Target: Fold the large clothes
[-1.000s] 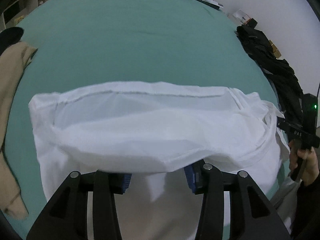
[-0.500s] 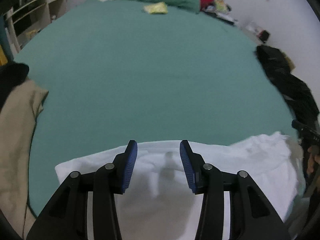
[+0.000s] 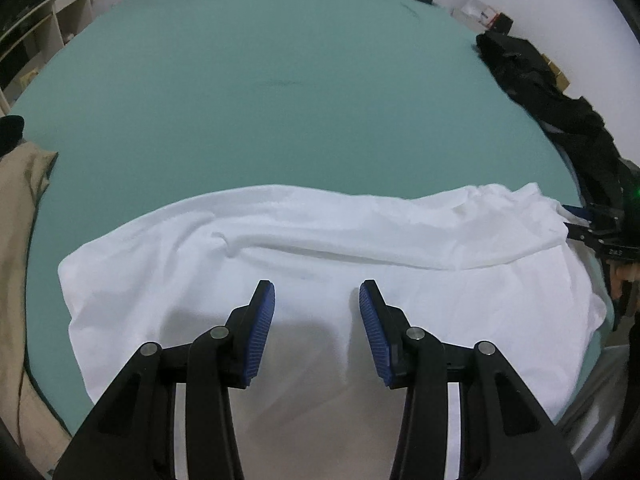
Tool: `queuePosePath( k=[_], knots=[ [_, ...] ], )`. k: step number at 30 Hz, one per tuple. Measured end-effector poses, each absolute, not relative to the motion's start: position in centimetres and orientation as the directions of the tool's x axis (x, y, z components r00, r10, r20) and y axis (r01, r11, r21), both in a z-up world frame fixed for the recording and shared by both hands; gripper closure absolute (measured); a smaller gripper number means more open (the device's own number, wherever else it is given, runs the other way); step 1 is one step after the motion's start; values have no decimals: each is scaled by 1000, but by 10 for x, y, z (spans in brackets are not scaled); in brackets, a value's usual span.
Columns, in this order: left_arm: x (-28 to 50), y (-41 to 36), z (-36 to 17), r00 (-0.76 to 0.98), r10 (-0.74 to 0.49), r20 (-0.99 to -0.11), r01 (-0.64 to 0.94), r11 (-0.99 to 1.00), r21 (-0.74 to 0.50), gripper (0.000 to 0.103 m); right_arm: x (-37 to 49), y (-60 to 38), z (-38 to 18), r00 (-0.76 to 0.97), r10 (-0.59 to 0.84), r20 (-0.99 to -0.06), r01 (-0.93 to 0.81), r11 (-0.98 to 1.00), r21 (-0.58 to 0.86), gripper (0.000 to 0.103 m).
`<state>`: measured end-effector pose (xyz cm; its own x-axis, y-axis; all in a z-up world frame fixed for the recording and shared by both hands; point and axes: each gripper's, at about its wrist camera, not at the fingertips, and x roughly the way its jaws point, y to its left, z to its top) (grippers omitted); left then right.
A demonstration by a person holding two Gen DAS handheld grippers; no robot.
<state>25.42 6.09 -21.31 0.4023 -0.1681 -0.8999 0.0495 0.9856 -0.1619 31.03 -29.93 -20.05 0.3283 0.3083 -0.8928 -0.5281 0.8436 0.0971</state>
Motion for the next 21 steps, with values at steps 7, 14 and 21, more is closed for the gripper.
queuePosePath(
  k=[7,14,21],
  knots=[
    [272,55,-220,381,-140,-914,73,990,-121,56,344,-297,-193,455,181,-872,-498,864,-81,95],
    [291,49,-211,400,-154,-903,71,988,-138,56,347,-325,-166,448,233,-863,-431,902,20,62],
    [274,70,-193,447,-134,-884,46,991,-127,56,280,-345,-168,356,348,-867,-458,874,162,28]
  ],
)
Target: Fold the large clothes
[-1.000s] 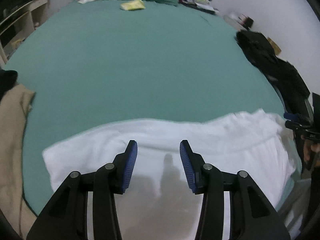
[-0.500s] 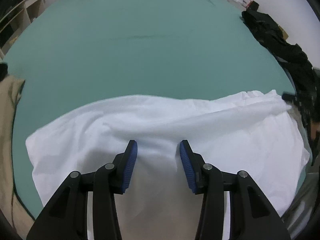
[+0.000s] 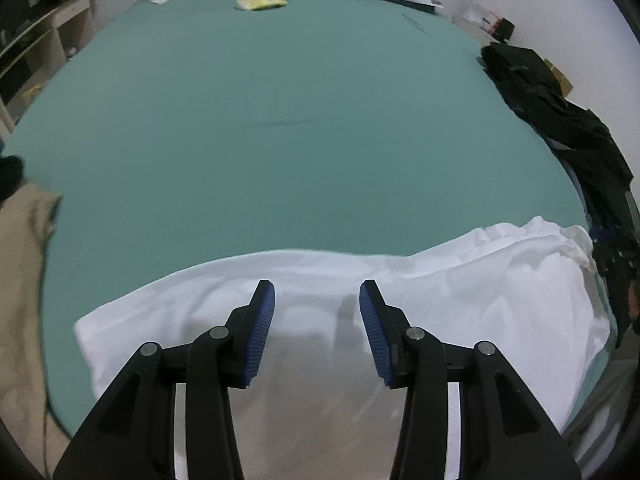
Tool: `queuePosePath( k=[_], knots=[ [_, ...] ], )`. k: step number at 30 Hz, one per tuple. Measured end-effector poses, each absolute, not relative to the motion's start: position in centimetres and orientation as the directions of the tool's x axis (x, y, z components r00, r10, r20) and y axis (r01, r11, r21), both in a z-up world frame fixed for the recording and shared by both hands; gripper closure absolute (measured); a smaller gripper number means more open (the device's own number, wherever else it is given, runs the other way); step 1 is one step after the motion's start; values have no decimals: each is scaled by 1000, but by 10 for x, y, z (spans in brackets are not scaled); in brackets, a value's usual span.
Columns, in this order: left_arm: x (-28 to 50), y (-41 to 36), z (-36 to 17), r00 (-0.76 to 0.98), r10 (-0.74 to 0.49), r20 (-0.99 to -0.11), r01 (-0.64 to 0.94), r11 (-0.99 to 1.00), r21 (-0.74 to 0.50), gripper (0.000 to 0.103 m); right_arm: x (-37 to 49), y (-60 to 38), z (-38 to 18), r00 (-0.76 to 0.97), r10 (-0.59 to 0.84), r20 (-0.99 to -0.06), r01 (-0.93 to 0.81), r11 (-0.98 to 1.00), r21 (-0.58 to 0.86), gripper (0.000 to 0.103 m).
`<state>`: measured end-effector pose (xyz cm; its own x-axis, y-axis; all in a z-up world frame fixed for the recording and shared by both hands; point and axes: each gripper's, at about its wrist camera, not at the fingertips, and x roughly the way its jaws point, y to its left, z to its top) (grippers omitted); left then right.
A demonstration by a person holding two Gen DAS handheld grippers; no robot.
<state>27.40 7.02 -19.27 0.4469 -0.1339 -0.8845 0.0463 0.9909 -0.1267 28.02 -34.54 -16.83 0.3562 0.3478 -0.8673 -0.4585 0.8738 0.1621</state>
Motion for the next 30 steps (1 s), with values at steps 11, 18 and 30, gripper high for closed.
queuePosePath(
  k=[11,18,30],
  knots=[
    [253,124,-217,387,-9,-922,-49,998,-30,56,306,-358,-183,428,201,-881,-381,924,26,95],
    [264,150,-217,435,57,-898,-140,990,-6,56,346,-366,-195,420,269,-866,-245,953,177,77],
    [193,174,-190,510,9,-860,-290,943,-162,48,237,-384,-161,526,223,-821,-45,971,234,28]
  ],
)
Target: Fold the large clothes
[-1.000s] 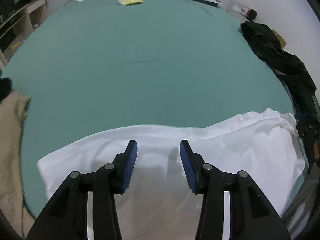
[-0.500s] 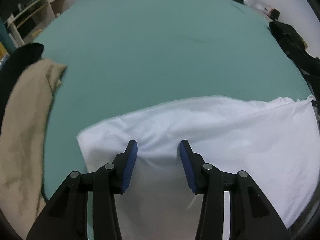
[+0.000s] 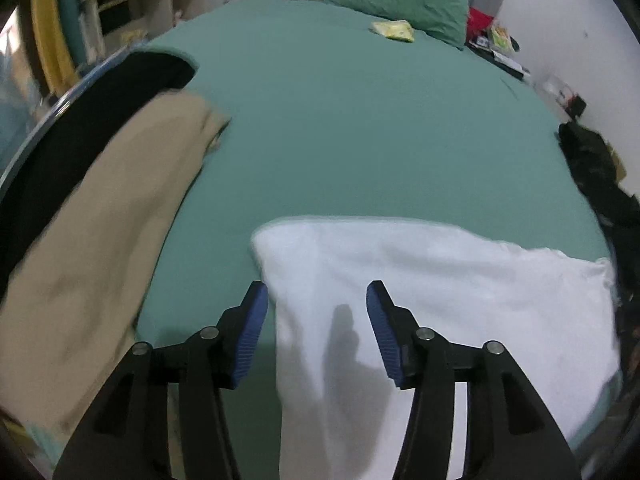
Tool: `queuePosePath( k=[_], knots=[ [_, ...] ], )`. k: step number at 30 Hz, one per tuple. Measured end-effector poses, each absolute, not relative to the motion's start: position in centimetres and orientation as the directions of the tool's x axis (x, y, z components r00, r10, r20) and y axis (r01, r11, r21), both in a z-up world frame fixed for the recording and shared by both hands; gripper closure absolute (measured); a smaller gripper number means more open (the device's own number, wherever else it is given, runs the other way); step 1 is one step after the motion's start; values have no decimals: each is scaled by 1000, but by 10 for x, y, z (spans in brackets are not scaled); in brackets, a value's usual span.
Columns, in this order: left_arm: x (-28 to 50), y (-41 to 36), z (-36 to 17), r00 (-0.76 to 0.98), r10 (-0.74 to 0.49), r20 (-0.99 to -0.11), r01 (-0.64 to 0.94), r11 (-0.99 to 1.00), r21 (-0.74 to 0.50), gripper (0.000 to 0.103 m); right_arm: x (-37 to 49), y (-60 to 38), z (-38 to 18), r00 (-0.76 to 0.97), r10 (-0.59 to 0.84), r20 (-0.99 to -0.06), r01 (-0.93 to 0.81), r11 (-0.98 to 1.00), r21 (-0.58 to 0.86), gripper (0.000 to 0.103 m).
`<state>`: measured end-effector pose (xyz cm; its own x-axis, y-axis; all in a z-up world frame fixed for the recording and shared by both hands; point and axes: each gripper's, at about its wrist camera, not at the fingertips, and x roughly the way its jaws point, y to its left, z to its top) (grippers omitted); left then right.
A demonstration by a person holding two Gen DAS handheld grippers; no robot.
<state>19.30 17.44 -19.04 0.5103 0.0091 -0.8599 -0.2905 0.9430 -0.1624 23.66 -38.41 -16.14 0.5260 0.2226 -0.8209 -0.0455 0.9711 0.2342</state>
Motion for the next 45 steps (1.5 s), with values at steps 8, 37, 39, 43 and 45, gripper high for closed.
queuePosePath(
  k=[8,37,39,43,45],
  knots=[
    [126,167,-224,429,-72,-900,-313,923,-223,45,178,-379,-203,478,291,-829,-14,946,324,28],
    [86,149,-194,437,-87,-895,-243,947,-211,99,147,-385,-205,454,400,-796,2,893,450,97],
    [84,154,-189,438,-82,-895,-257,943,-212,99,143,-394,-196,477,391,-787,11,893,450,97],
    [81,143,-203,375,-69,-924,-237,957,-168,98,141,-389,-196,467,349,-812,4,918,397,97],
    [76,138,-214,326,-102,-940,-238,953,-186,98,142,-387,-202,442,335,-832,18,924,382,97]
  ],
)
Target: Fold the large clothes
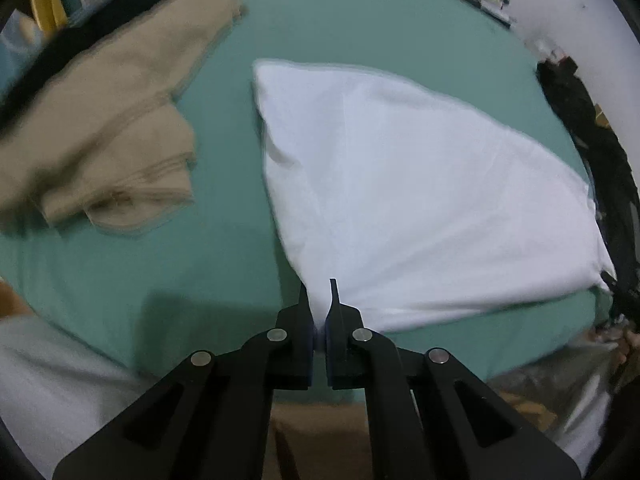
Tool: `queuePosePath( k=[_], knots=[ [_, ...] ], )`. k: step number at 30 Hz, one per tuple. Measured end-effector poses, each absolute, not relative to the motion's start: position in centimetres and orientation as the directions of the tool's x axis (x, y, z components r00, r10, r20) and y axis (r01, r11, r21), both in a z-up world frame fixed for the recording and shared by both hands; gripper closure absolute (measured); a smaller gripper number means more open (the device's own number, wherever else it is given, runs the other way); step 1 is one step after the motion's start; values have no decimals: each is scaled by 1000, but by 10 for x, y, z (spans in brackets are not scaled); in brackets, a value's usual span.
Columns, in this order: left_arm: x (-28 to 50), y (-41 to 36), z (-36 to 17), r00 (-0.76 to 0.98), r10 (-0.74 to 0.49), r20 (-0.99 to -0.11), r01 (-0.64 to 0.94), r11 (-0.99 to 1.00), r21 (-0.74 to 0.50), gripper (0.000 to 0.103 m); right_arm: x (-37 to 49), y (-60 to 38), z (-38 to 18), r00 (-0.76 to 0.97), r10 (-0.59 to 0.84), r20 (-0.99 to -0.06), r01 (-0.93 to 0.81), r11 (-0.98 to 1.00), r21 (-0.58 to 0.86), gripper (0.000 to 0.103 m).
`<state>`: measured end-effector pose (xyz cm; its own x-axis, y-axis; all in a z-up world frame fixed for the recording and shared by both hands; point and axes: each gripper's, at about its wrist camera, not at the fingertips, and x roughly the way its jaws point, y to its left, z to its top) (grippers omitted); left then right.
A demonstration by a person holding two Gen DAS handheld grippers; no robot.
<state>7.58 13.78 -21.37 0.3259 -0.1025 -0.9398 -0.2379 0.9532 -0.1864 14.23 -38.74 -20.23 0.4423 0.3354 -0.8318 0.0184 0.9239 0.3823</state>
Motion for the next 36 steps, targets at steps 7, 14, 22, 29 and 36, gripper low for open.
queuePosePath(
  k=[7,14,22,29,36],
  knots=[
    [72,137,-202,355,-94,-930,-258,946,-194,84,142,-386,-208,424,313,-850,59,927,371,89],
    [73,119,-158,531,-63,-845,-199,960,-197,61,135,-384,-190,484,254,-837,69,943,326,57],
    [76,77,-126,623,-134,-771,-77,970,-230,60,123,-378,-169,537,230,-811,51,951,304,43],
    [90,41,-135,629,-135,-766,-40,978,-205,47,100,-370,-166,531,273,-802,65,931,360,31],
    [104,13,-146,595,-191,-780,22,975,-222,47,88,-345,-183,495,367,-787,32,898,439,28]
  ],
)
